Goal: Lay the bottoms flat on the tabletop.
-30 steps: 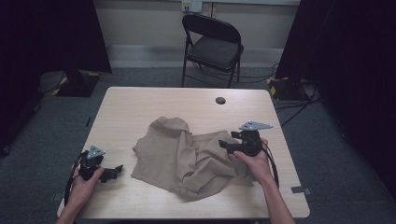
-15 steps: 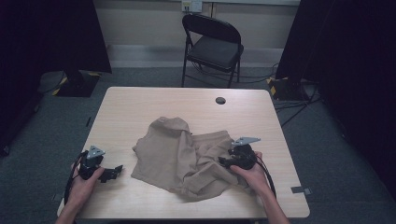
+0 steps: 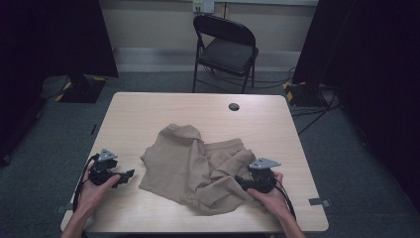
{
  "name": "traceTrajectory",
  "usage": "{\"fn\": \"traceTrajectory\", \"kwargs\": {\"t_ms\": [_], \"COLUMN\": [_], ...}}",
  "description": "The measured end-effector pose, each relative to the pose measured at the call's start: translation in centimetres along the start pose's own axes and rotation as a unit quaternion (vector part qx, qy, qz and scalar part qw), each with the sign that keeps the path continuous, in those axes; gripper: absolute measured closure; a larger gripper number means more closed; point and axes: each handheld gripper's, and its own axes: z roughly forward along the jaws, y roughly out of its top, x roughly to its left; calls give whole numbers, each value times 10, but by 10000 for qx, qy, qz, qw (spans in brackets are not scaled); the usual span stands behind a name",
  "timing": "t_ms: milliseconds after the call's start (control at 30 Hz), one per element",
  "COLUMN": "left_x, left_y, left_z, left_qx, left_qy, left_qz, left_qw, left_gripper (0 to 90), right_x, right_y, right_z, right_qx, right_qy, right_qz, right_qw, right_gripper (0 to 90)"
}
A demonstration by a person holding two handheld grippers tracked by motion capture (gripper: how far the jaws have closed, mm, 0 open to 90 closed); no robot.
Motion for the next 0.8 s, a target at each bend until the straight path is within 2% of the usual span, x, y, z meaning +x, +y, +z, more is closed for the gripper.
{"fn": "traceTrajectory", "kwargs": {"t_ms": [67,133,200,367,433,500,633,800], "left_x": [-6,-11,-17,-33,-37,-41,-46,-48], "left_y": [17,31,50,84,94,104,120,140], "left_z": [1,4,11,31,39,49,62,74], "left_qx": [-157,-319,-422,-550,-583,-693,-674,-845], "left_qy": [-158,-411,-611,-780,-882,-1017,-1019,-1317], "left_qz": [16,-8,75,327,353,232,212,-88], "left_qw": [9998,9986,9972,9949,9938,9921,9923,9876], "left_gripper": [201,208,216,229,237,238,234,222], "right_x": [0,0,0,0,0,0,0,0], "right_y": [0,0,0,0,0,0,0,0], "right_z": [0,0,0,0,0,0,0,0], "right_qx": [-4,-5,-8,-9,-8,-8,-9,-10], "right_qy": [2,1,3,2,2,3,3,3], "right_qz": [2,3,2,0,2,1,0,-1], "right_qw": [10000,10000,10000,10000,10000,10000,10000,10000], "right_gripper": [359,360,360,360,360,360,360,360]}}
